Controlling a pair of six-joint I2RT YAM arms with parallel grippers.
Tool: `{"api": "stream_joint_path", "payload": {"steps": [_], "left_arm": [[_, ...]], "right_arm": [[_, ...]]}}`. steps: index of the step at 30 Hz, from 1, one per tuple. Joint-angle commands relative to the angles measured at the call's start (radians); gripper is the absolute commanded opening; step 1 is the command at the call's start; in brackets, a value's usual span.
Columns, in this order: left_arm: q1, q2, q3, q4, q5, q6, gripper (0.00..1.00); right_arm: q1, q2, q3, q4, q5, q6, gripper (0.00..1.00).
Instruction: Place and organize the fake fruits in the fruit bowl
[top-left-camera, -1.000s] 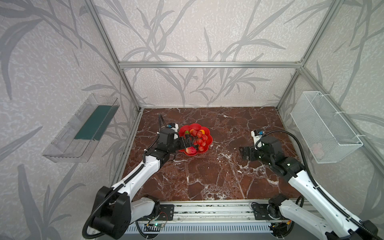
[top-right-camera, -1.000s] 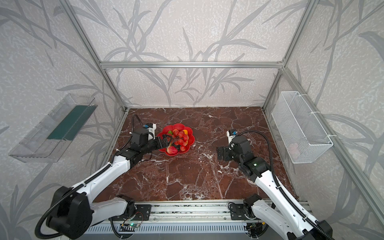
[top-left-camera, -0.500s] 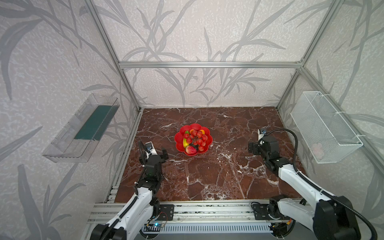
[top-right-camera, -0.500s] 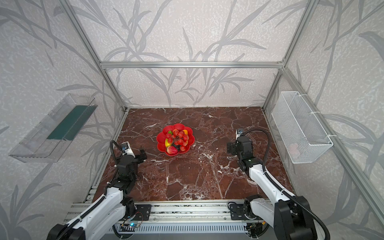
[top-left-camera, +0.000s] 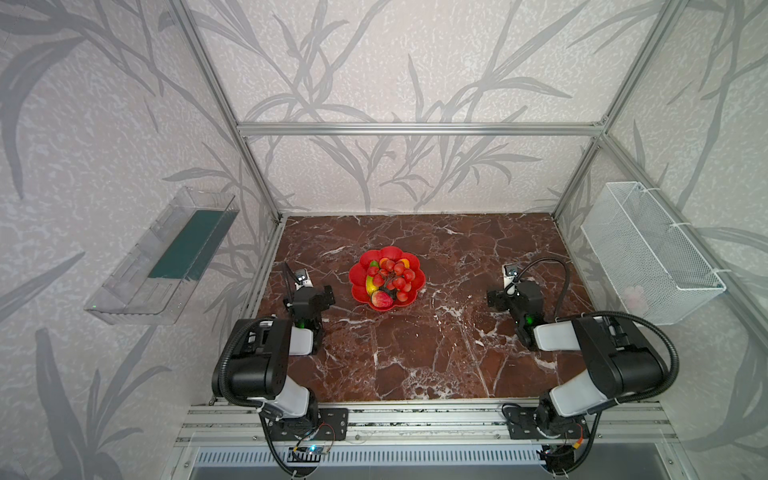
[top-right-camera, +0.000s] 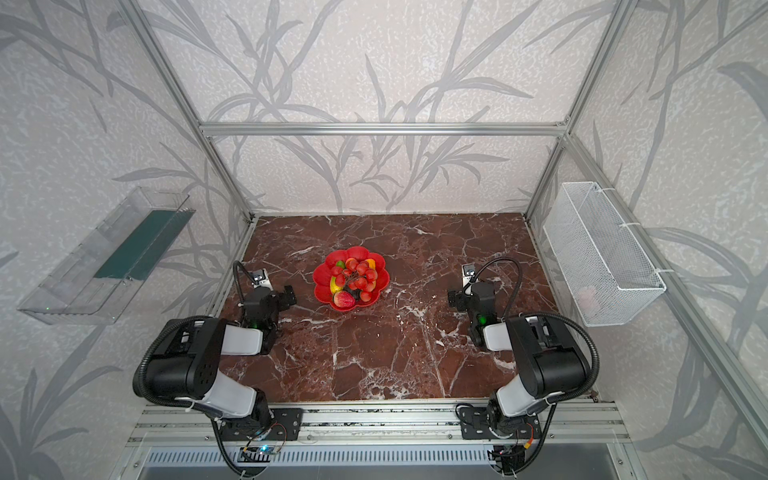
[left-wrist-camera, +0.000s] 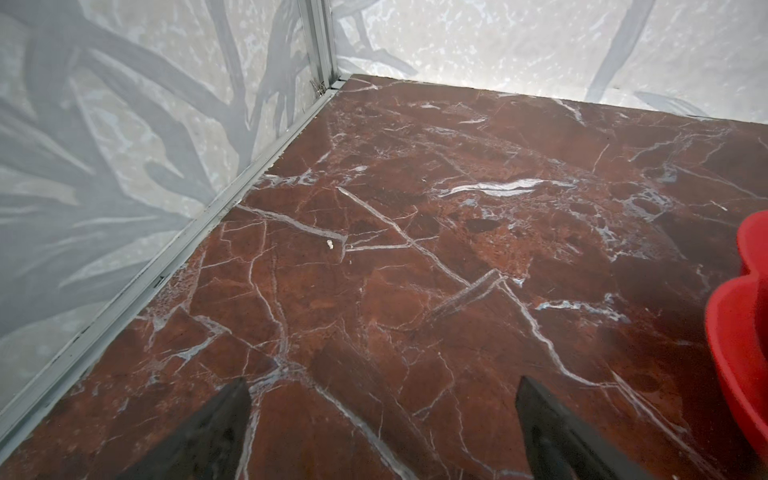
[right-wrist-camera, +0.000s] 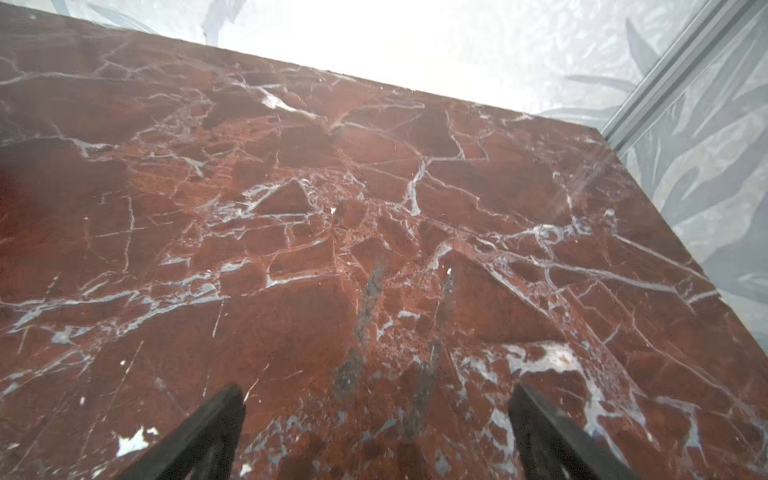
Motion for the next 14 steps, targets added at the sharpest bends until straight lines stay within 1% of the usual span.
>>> {"api": "stream_joint_path", "payload": {"steps": [1, 3, 4, 5, 6, 8, 10, 14], "left_arm": [[0.004, 0.033, 0.014, 0.12, 0.019, 0.027, 0.99], [0.003, -0.008, 0.015, 0.05, 0.005, 0.004, 0.99], [0.003, -0.006, 0.016, 0.051, 0.002, 0.004, 0.99], [0.004, 0.006, 0.018, 0.075, 0.008, 0.014, 0.99], [0.003, 0.031, 0.016, 0.119, 0.015, 0.029, 0.99], [0.0, 0.01, 0.021, 0.07, 0.046, 0.036, 0.99], [0.001, 0.025, 0.044, 0.055, 0.014, 0.031, 0.99], [-0.003, 0.024, 0.036, 0.066, 0.012, 0.034, 0.99]], "right_arm": [[-0.003, 0.02, -0.011, 0.172, -0.06, -0.034, 0.99], [-0.003, 0.007, -0.003, 0.132, -0.05, -0.027, 0.99], [-0.003, 0.011, -0.007, 0.144, -0.051, -0.028, 0.99], [-0.002, 0.022, -0.013, 0.178, -0.05, -0.032, 0.99], [0.0, 0.015, -0.017, 0.169, -0.05, -0.033, 0.99], [-0.001, 0.02, -0.019, 0.185, -0.053, -0.036, 0.99], [0.0, 0.016, -0.017, 0.176, -0.054, -0.034, 0.99], [0.0, 0.017, -0.026, 0.19, -0.058, -0.037, 0.99]]}}
